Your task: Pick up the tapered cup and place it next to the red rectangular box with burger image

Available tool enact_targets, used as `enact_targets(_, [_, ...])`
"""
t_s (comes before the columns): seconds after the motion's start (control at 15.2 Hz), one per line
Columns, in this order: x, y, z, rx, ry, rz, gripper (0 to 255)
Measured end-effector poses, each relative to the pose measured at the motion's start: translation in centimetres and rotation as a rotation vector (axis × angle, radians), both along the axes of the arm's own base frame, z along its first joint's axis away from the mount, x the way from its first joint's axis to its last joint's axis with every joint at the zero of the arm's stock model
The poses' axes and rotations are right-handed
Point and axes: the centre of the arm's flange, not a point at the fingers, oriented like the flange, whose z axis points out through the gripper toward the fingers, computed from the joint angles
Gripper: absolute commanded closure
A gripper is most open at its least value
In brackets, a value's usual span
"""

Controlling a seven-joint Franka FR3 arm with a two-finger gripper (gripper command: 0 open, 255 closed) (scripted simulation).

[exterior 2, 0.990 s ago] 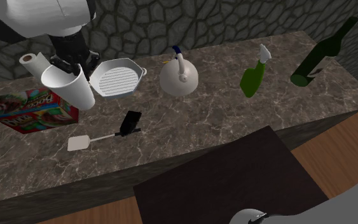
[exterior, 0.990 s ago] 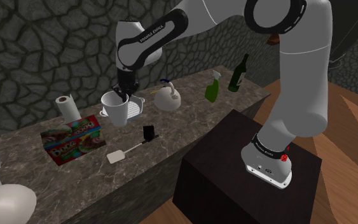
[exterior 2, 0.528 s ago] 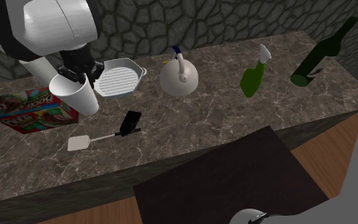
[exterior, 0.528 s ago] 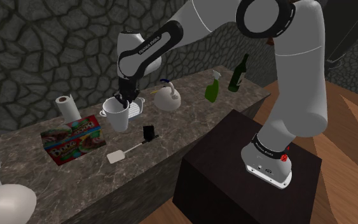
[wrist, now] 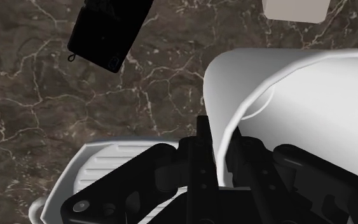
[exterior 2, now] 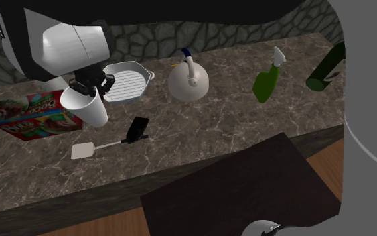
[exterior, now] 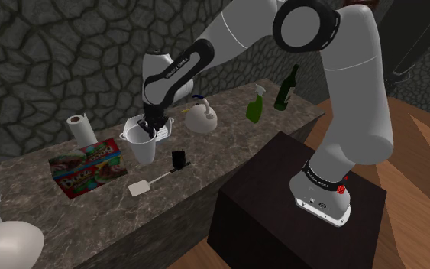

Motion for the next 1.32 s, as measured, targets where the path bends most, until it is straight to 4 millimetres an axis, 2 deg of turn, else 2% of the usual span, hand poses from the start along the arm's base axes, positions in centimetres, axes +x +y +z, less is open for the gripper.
enact_targets(0.4, [0.0,0.0,-3.2,0.0,0.0,0.0,255])
enact_targets(0.79, [0.0,0.0,-3.5,0.0,0.0,0.0,255])
enact_targets(0.86, [0.0,0.0,-3.5,0.0,0.0,0.0,0])
enact_targets(1.25, [0.0,0.0,-3.5,0.0,-0.001,0.0,0])
enact_targets(1.32, [0.0,-0.1,-2.9,0.0,0.0,0.0,0])
